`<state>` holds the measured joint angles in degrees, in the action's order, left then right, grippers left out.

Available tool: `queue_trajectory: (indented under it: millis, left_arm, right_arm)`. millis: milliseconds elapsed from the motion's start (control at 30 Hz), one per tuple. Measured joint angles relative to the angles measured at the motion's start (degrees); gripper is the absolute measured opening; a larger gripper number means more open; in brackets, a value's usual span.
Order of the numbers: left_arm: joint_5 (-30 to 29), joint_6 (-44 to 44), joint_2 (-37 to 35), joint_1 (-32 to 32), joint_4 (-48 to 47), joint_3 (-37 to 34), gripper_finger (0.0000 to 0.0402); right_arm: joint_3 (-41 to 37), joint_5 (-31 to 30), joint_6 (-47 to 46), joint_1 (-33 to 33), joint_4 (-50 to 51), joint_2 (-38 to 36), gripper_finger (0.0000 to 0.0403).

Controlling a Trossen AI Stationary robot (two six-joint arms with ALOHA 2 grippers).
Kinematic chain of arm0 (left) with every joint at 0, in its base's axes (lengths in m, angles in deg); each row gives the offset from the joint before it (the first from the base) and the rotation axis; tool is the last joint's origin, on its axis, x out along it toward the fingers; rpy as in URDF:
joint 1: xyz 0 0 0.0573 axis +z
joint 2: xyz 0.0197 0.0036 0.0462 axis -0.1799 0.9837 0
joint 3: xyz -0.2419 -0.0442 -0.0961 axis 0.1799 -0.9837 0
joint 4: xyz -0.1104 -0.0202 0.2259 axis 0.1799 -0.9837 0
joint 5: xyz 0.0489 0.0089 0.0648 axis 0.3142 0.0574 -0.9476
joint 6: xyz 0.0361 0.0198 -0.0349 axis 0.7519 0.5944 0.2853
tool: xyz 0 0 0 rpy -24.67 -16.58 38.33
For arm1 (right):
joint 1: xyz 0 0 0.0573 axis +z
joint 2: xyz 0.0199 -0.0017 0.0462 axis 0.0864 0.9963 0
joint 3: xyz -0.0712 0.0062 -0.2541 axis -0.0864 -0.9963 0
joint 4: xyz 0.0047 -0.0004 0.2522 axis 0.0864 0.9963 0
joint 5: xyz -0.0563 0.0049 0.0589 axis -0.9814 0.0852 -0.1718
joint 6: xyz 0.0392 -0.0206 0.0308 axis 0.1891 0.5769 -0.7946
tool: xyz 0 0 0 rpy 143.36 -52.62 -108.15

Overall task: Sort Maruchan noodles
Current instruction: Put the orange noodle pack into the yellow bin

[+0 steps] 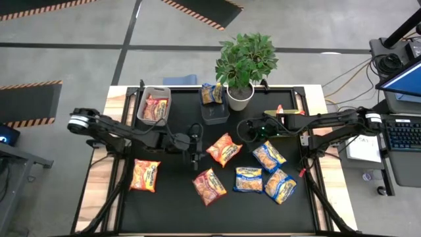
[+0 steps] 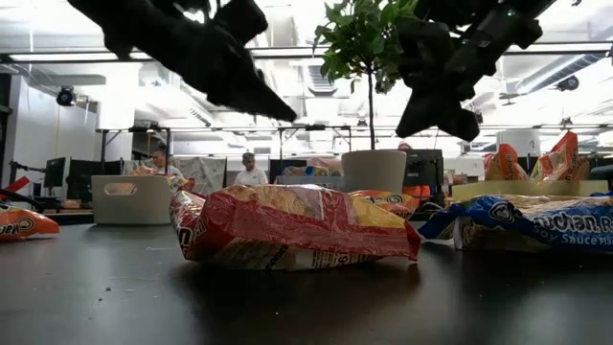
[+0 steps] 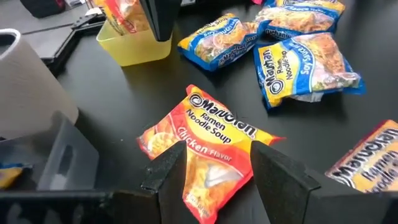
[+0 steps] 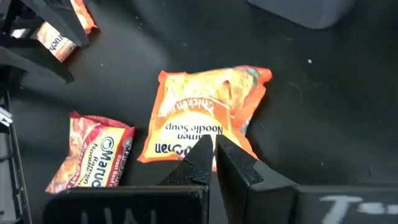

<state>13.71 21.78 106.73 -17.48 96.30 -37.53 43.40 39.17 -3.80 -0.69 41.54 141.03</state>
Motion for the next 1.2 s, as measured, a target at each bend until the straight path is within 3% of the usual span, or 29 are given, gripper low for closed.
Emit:
queue_trajectory:
  millis: [200,433,700,1200]
  left_arm:
    - [0.0,0.8,5.2,0.0,3.4,0.0,0.0129]
    - [0.4,1.7,10.6,0.7,5.5,0.0,0.0010]
    - [2.5,2.8,15.2,1.2,8.7,0.3,0.0003]
    - [3.7,2.2,22.3,2.9,11.8,0.5,0.0000]
  right_arm:
    - [0.0,0.2,-2.0,0.0,0.4,1.2,0.0064]
    - [0.0,0.4,-3.2,0.0,0.0,4.1,0.0171]
    - [0.0,1.9,-6.3,-1.2,-6.5,10.0,0.0251]
    - [0.0,13.2,-5.2,-6.4,-15.2,20.8,0.0308]
